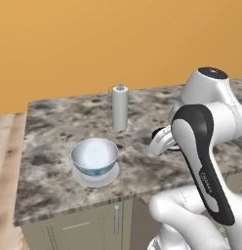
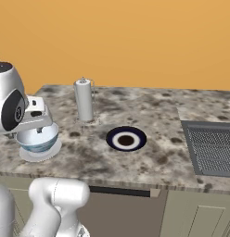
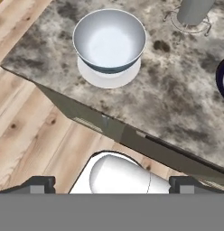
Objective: Move the bowls from the cabinet to the plates on the dining table.
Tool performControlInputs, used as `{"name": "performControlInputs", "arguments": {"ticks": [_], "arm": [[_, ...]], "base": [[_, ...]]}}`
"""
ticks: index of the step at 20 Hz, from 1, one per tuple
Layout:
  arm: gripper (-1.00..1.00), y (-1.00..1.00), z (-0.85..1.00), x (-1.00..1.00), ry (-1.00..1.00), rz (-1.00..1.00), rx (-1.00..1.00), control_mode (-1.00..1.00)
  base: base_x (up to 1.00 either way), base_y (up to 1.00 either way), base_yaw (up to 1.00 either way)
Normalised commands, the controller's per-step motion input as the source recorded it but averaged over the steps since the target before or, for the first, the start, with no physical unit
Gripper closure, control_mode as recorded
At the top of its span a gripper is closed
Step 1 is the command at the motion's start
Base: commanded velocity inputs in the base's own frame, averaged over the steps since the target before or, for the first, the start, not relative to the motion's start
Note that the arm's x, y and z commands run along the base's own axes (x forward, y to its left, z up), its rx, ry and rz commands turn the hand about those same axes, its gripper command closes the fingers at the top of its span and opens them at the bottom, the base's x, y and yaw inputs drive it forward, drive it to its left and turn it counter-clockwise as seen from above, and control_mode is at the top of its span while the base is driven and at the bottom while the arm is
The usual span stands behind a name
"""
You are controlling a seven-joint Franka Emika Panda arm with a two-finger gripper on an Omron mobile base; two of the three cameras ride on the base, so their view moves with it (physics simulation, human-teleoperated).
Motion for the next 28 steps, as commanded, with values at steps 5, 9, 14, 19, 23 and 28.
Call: {"name": "performControlInputs", "arguments": {"ticks": [5, 9, 14, 19, 23, 28], "arm": [[-1.00, 0.00, 0.00, 0.00, 0.00, 0.00, 0.00, -1.00], [-1.00, 0.00, 0.00, -0.04, 0.00, 0.00, 0.00, -1.00], [-1.00, 0.00, 0.00, 0.00, 0.00, 0.00, 0.00, 1.00], [-1.00, 0.00, 0.00, 0.00, 0.00, 0.00, 0.00, 1.00], [-1.00, 0.00, 0.00, 0.00, 0.00, 0.00, 0.00, 1.00], [-1.00, 0.00, 0.00, 0.00, 0.00, 0.00, 0.00, 1.00]], "base": [[0.00, 0.00, 0.00], [0.00, 0.00, 0.00], [-0.43, 0.18, 0.03], [-0.82, 0.46, 0.13], [-0.16, 0.06, 0.26], [0.19, 0.00, 0.45]]}}
